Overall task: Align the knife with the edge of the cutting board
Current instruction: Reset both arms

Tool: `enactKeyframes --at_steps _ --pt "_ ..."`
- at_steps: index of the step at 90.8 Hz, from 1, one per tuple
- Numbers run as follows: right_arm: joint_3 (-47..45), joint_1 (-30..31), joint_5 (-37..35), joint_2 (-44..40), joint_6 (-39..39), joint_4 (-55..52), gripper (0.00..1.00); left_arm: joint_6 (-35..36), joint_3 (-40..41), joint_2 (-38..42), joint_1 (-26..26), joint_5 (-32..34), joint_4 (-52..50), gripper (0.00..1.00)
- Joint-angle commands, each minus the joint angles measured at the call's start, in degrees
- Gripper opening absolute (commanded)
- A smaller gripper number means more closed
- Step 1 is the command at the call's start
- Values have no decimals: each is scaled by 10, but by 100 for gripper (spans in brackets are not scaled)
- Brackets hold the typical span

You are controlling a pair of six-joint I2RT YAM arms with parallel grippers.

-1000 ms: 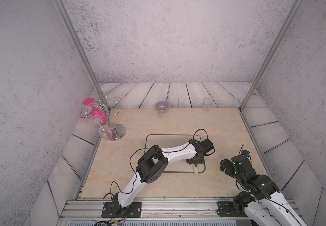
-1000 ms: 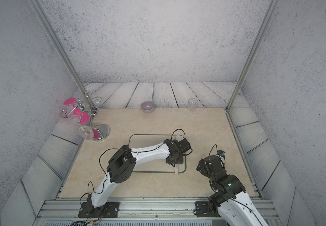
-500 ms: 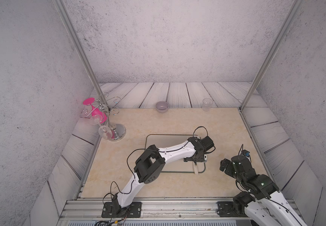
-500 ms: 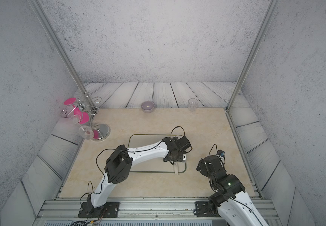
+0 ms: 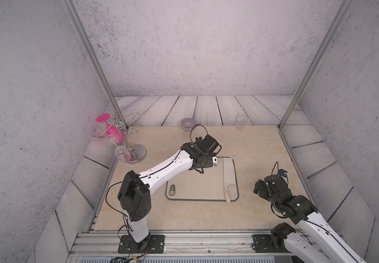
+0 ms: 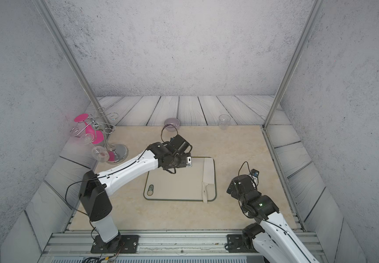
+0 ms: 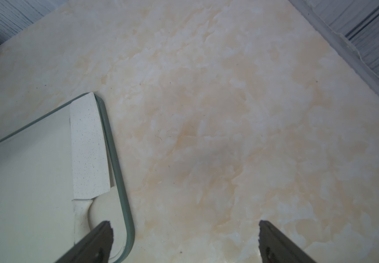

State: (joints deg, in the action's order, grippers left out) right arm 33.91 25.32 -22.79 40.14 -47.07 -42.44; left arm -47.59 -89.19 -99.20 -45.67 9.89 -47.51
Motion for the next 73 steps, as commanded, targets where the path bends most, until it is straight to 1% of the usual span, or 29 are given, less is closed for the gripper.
enactKeyframes --at_steps 1,8,15,21,26,31,36,44,51,54,66,73 --pt "29 -2 -69 35 24 59 99 69 55 73 51 41 -11 100" --pt "40 -3 -122 74 35 85 99 108 108 126 93 58 9 100" --pt "45 -3 -159 117 64 123 99 139 159 177 140 84 26 100" --pt "49 -3 -198 152 87 152 99 167 205 220 171 108 50 100" --pt "53 -4 -229 184 109 173 99 196 255 256 193 126 93 100" --pt "55 -14 -240 211 124 198 99 224 298 286 209 142 131 100" --pt "54 -34 -229 231 126 212 99 244 330 304 221 162 161 100" --pt "39 -79 -191 251 131 246 99 279 361 310 241 167 181 100" --pt "42 -122 -140 264 140 260 99 304 386 306 257 173 214 100" --pt "42 -135 -137 270 143 274 99 316 396 303 267 175 232 100" --pt "53 -182 -72 305 158 319 99 332 418 273 310 180 287 100" --pt "78 -195 -67 336 170 316 99 333 426 248 335 169 326 100"
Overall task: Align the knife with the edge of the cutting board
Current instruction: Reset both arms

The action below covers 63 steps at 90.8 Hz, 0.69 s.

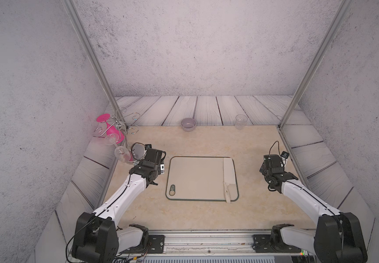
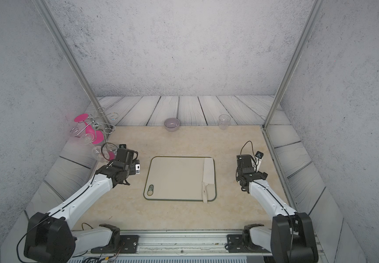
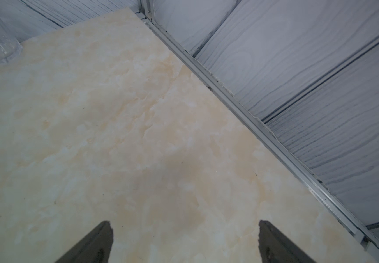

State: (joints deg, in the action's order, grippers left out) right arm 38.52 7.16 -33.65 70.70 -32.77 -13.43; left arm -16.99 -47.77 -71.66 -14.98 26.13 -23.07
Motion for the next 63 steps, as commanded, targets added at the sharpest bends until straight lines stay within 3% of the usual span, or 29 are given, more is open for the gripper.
enactKeyframes --at_steps 1,14,27,49,63 --pt "36 -15 41 35 31 23 99 27 13 -31 30 7 89 100" --pt "79 -25 6 83 73 -5 99 84 34 -84 53 9 202 100" --pt "40 -42 16 91 89 84 99 118 73 -127 65 7 312 100" --pt "-147 -53 60 48 142 429 99 162 120 -124 72 -60 450 100" --pt "-105 -55 92 68 152 379 99 185 122 -136 80 -99 487 100"
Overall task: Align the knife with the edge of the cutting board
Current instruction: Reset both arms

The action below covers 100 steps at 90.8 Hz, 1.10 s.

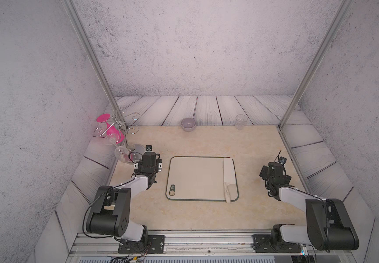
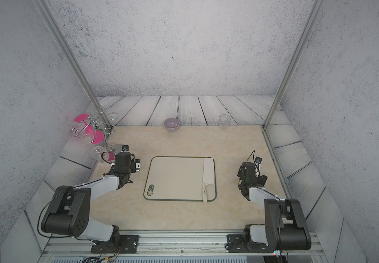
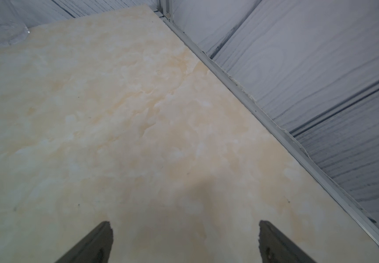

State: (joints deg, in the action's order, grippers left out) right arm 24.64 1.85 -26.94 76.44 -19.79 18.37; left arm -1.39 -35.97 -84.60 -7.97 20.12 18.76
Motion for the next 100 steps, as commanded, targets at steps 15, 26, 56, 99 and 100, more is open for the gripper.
enactKeyframes --at_steps 15,26,56,99,100 --pt "48 -4 32 26 45 60 99 21 32 -27 29 -48 152 100" --pt "34 -12 30 30 64 108 99 -2 42 -22 63 -106 151 100" --pt "-23 -19 171 102 138 305 99 8 93 -36 79 -176 254 100" --pt "-2 -18 189 110 145 264 99 8 92 -32 79 -175 245 100" --pt "-2 -18 189 110 146 263 99 8 92 -32 79 -175 245 100"
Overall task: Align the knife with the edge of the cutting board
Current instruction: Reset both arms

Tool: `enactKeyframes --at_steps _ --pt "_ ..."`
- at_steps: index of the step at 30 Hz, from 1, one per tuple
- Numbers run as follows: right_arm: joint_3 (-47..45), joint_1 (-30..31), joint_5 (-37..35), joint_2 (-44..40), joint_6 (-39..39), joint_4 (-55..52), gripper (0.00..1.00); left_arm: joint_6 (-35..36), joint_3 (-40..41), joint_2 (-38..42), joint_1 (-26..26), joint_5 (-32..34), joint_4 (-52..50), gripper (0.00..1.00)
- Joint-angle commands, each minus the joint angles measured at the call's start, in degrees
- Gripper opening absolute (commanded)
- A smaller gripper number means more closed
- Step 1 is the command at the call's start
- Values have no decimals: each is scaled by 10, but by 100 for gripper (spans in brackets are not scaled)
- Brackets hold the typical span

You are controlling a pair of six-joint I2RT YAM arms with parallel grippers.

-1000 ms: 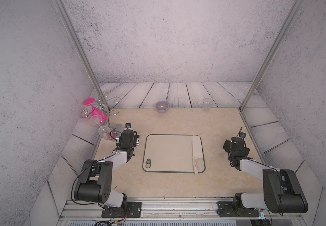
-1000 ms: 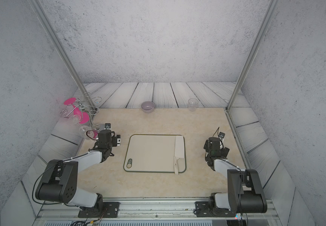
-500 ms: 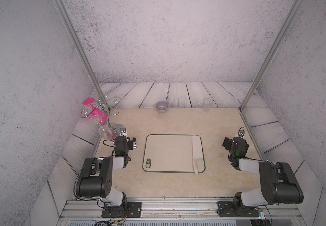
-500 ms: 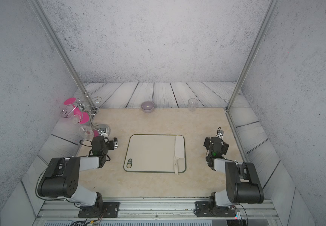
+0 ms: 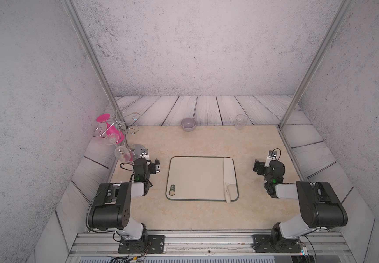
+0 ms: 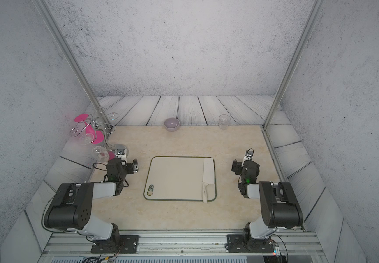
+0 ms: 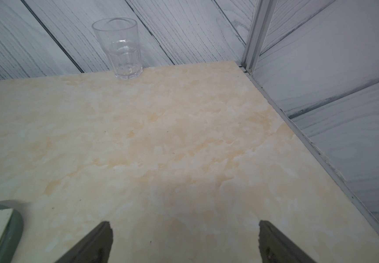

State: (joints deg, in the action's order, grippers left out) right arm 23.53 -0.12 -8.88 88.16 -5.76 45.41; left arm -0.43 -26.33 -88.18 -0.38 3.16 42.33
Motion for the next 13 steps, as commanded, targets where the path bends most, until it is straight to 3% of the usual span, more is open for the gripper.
enactKeyframes --at_steps 1,13 --pt "9 1 9 -7 5 -9 99 -2 -5 4 3 -6 9 100" --pt "15 2 5 -9 4 -21 99 -2 -5 4 4 -5 9 100"
